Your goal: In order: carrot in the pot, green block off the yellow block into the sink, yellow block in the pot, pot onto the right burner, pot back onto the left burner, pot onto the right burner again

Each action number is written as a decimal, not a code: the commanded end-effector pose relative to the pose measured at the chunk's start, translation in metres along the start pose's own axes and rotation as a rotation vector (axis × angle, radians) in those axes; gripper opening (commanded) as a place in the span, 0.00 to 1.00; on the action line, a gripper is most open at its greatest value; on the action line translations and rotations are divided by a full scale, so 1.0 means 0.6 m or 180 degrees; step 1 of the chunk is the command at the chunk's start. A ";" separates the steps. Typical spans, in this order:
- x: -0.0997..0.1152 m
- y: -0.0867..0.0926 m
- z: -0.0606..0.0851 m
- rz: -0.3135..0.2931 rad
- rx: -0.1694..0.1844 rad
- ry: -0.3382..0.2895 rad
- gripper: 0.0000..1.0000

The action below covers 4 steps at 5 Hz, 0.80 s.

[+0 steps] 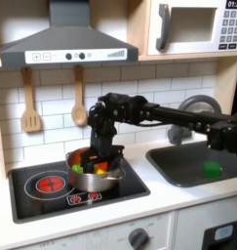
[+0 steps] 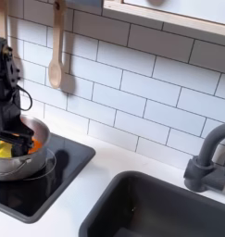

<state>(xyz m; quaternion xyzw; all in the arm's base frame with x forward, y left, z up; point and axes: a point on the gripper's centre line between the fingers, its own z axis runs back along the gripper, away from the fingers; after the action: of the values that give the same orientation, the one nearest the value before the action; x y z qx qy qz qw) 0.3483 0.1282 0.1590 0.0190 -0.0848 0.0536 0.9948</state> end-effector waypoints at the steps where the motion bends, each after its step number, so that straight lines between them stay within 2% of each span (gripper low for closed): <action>1: -0.012 -0.038 0.005 -0.0207 -0.0061 -0.0018 1.00; 4: -0.034 -0.091 0.006 -0.0367 -0.0147 -0.0009 1.00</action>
<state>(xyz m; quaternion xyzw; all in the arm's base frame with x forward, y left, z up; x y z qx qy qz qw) 0.3335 0.0744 0.1604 0.0028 -0.0892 -0.0006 0.9960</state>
